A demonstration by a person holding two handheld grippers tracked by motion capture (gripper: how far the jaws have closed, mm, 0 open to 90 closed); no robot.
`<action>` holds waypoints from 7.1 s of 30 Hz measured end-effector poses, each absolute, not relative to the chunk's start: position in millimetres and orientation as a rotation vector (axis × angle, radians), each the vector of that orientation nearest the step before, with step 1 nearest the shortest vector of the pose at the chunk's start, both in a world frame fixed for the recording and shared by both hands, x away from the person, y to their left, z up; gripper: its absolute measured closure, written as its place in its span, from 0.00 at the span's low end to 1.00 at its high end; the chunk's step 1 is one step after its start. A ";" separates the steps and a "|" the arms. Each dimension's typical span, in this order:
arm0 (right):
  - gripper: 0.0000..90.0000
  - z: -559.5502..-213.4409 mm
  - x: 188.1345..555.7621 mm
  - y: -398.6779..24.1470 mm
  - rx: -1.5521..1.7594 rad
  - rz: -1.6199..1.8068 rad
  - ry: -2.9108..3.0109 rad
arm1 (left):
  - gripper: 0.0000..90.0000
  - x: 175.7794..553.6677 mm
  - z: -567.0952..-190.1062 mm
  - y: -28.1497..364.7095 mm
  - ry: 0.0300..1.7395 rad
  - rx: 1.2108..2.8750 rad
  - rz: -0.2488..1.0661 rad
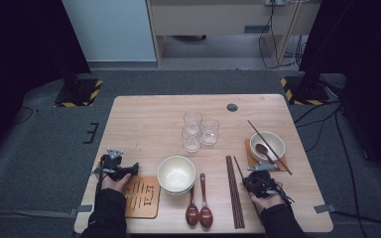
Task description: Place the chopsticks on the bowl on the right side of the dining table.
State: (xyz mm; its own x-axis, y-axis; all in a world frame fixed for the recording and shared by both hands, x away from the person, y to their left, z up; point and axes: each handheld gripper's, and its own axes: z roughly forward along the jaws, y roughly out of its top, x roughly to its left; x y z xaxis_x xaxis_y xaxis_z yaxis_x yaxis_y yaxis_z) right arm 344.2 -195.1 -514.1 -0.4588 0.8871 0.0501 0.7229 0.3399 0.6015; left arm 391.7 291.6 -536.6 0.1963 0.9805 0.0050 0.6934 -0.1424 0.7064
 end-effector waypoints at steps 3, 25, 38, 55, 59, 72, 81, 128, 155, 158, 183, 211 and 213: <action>0.95 -514.0 345.7 -196.3 1.436 0.806 2.318 | 0.04 391.7 -536.6 291.6 1.558 1.904 0.650; 0.87 -509.0 346.3 -202.1 1.413 0.842 2.269 | 0.04 391.7 -536.6 291.6 1.557 1.904 0.650; 0.87 -500.9 332.4 -211.9 1.411 0.876 2.241 | 0.04 391.7 -536.6 291.6 1.557 1.904 0.650; 0.88 -508.2 323.1 -216.4 1.438 0.850 2.270 | 0.04 391.7 -536.6 291.6 1.557 1.905 0.650; 0.89 -510.6 324.2 -215.8 1.440 0.833 2.278 | 0.04 391.6 -536.6 291.6 1.558 1.904 0.650; 0.92 -514.8 325.9 -212.6 1.445 0.797 2.305 | 0.04 391.6 -536.6 291.6 1.558 1.904 0.650; 0.95 -515.1 326.6 -212.6 1.450 0.800 2.307 | 0.04 391.7 -536.6 291.6 1.557 1.904 0.650; 0.95 -460.2 318.3 -223.2 1.374 1.115 2.171 | 0.03 391.7 -536.6 291.5 1.560 1.904 0.652; 0.95 -426.8 312.7 -236.5 1.337 1.254 2.086 | 0.03 391.7 -536.6 291.5 1.559 1.904 0.652; 0.95 -423.5 313.4 -239.3 1.338 1.267 2.073 | 0.03 391.7 -536.6 291.5 1.559 1.904 0.652; 0.95 -396.7 319.7 -257.4 1.333 1.327 1.996 | 0.03 391.7 -536.6 291.5 1.560 1.904 0.651; 0.95 -391.0 342.7 -292.7 1.362 1.307 1.945 | 0.03 391.7 -536.6 291.6 1.559 1.905 0.651; 0.95 -390.4 344.8 -294.2 1.367 1.308 1.940 | 0.03 391.7 -536.6 291.6 1.559 1.904 0.651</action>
State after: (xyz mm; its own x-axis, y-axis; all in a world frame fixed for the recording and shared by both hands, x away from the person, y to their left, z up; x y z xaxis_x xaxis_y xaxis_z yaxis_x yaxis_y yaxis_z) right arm 344.8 -294.2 -390.4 -0.4229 0.8910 0.1653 0.4871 0.0697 0.8706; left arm 391.7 291.6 -536.6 0.1948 0.9808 0.0063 0.6938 -0.1423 0.7060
